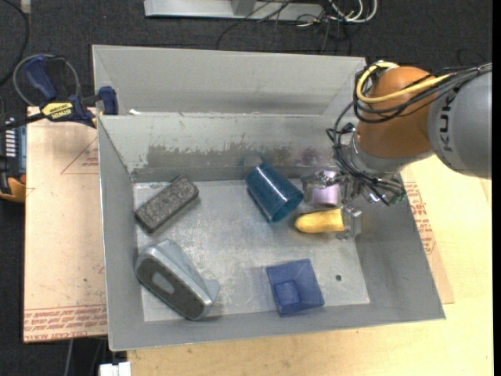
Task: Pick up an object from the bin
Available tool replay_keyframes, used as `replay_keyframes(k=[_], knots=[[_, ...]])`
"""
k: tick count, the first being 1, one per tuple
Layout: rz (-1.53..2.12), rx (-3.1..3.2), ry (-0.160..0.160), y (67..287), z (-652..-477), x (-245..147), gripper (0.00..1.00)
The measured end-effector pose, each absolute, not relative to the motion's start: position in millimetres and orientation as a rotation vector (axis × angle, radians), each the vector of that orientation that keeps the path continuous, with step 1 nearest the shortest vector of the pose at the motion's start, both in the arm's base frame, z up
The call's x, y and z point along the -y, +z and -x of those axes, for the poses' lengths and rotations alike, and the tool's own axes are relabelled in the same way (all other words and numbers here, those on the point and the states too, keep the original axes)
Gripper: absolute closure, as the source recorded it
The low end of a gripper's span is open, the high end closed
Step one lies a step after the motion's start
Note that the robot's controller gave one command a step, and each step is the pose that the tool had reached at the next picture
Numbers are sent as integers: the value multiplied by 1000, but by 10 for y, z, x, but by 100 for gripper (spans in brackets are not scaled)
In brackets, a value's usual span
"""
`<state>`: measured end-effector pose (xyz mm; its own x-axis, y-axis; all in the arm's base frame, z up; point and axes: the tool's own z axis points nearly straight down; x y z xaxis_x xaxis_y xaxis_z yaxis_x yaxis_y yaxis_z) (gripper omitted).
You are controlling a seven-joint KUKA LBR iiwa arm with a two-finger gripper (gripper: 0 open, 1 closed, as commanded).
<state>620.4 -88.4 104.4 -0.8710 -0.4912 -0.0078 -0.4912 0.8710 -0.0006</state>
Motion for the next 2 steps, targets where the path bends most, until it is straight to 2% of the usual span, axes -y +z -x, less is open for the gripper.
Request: replay_keyframes(k=[1, 2], knots=[[782, -3034, 6, 1191, -6157, 1002, 0], [899, -2998, 8, 1029, -6476, 888, 0]])
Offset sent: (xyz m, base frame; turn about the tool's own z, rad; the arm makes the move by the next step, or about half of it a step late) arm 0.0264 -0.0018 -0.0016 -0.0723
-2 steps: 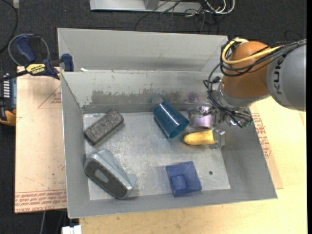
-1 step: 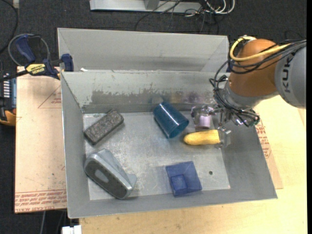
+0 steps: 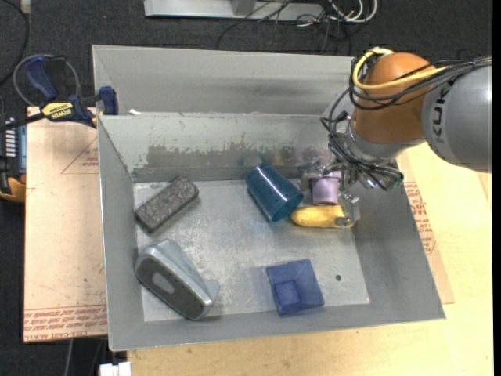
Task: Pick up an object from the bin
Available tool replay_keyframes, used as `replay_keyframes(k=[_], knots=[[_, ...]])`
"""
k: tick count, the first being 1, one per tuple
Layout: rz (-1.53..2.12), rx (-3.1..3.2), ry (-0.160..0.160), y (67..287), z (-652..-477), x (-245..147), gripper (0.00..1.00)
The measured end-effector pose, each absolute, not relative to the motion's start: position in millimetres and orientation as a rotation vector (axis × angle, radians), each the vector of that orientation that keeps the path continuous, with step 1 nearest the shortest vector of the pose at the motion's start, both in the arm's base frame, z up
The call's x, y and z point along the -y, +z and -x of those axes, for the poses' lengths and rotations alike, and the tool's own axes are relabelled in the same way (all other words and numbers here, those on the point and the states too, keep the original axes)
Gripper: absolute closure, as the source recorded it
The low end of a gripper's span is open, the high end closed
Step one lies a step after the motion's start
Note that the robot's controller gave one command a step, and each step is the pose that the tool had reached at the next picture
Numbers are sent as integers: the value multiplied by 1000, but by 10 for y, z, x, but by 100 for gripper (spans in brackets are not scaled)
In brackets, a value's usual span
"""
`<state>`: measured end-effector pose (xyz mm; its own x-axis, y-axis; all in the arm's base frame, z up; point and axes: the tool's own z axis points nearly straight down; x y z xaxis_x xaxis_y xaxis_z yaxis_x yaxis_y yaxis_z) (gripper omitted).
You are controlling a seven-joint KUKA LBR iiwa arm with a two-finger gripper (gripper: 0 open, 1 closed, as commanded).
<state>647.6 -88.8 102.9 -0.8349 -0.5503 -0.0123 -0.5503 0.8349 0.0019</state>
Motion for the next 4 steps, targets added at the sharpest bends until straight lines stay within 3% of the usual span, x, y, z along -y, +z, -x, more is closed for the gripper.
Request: replay_keyframes(k=[1, 2, 3, 4], knots=[[1165, -2904, 2, 694, -6274, 1234, 0], [1231, -2872, 8, 711, -6479, 941, 100], [1231, -2873, 9, 710, -6478, 944, 100], [1230, -2864, 3, 1741, -6309, 1030, 100]])
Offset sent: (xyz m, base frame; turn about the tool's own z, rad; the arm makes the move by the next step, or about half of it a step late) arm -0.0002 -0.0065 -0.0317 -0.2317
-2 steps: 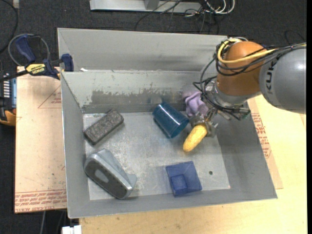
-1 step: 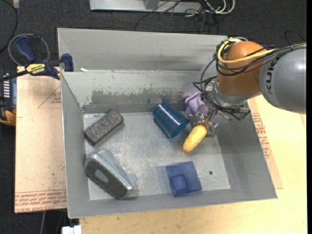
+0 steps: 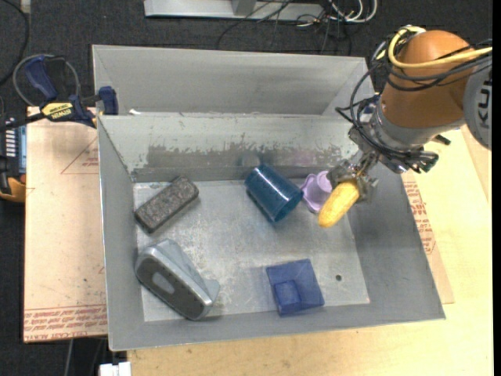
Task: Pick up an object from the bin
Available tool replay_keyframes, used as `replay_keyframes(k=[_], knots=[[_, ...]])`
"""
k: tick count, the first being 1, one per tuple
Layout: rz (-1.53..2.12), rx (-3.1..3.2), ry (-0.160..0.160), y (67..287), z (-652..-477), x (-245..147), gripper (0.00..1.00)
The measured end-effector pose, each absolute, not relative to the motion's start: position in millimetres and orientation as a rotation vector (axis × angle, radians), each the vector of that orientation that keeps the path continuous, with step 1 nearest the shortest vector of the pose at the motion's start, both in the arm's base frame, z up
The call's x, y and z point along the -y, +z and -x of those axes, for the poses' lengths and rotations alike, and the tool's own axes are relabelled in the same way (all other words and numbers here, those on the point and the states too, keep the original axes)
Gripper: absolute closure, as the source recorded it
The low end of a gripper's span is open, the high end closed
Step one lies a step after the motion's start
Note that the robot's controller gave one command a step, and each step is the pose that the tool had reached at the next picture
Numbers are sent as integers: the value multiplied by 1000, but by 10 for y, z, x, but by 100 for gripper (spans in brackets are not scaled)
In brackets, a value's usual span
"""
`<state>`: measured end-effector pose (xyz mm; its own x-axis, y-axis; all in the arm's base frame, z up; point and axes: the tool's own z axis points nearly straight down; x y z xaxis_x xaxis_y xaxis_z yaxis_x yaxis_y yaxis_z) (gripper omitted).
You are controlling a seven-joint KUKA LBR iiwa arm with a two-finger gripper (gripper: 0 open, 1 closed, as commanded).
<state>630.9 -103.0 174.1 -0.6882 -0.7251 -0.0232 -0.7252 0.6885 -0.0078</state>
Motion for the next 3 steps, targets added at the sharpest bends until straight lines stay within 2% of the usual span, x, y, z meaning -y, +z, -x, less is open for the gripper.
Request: replay_keyframes(k=[1, 2, 3], knots=[[1221, -2880, 19, 1312, -6338, 940, 100], [1254, -2849, 3, 2587, -6281, 1067, 100], [1244, -2849, -2, 2811, -6293, 1053, 100]])
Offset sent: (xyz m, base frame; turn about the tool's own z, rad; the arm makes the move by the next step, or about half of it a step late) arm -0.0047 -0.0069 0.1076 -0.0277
